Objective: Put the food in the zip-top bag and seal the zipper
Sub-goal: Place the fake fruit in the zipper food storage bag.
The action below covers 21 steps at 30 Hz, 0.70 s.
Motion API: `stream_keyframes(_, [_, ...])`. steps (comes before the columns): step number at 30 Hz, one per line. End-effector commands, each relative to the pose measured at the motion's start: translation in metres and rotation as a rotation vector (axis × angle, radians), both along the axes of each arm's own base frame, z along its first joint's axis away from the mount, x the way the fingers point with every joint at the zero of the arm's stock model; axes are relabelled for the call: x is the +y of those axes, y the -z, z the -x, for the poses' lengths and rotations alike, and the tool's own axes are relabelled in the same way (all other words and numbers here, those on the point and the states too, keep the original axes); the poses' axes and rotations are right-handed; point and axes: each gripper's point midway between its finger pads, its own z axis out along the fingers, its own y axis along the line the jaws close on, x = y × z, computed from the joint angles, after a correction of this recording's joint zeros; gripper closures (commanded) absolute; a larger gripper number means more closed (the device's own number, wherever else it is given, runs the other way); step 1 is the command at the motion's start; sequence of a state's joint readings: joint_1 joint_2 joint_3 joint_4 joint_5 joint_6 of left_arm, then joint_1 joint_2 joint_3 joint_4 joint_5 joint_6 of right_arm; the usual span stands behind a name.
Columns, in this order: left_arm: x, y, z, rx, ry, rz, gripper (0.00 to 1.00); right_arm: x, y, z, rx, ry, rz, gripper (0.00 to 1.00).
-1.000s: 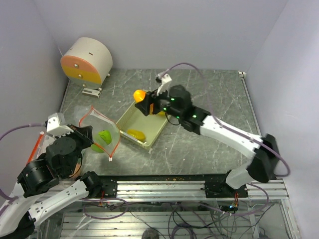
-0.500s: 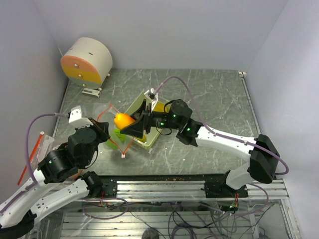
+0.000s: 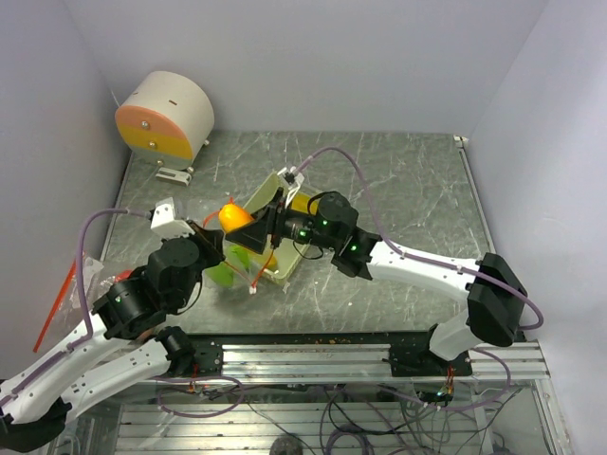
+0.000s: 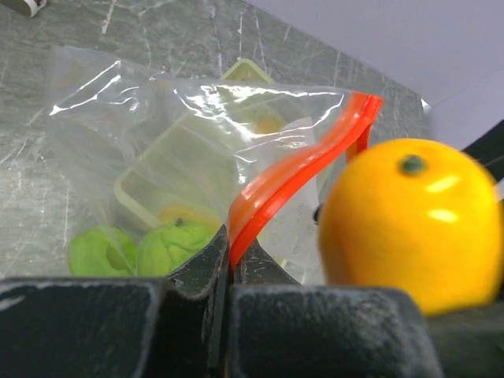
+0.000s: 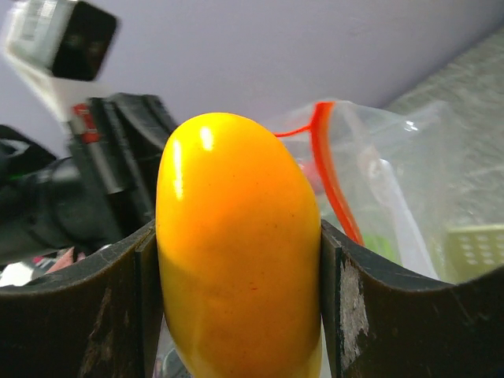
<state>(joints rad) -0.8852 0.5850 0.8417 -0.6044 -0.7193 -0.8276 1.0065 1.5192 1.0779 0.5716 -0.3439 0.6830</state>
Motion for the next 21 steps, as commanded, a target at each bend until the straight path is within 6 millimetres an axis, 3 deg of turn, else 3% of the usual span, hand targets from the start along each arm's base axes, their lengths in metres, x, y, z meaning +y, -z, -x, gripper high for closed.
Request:
stream_keyframes(1, [-0.008,-0.014,-0.004,-0.040,0.014,0.060,0.93,-0.001,0.025,-0.029,0.031,0.167,0.111,0.40])
stream_keyframes(7, [-0.006,-0.018,-0.003,-0.049,0.011,0.063,0.93,-0.003,0.056,-0.048,0.052,0.272,0.271,0.16])
stream_keyframes(10, [-0.007,-0.015,-0.004,-0.042,0.012,0.059,0.93,-0.002,0.054,-0.049,0.029,0.270,0.283,0.01])
stream_keyframes(15, [-0.006,-0.009,-0.004,-0.028,0.004,0.042,0.93,-0.013,0.028,-0.041,-0.052,0.276,0.243,0.00])
stream_keyframes(21, [0.021,-0.001,0.001,-0.003,-0.089,-0.018,0.93,-0.053,-0.021,-0.038,-0.172,0.381,0.154,0.00])
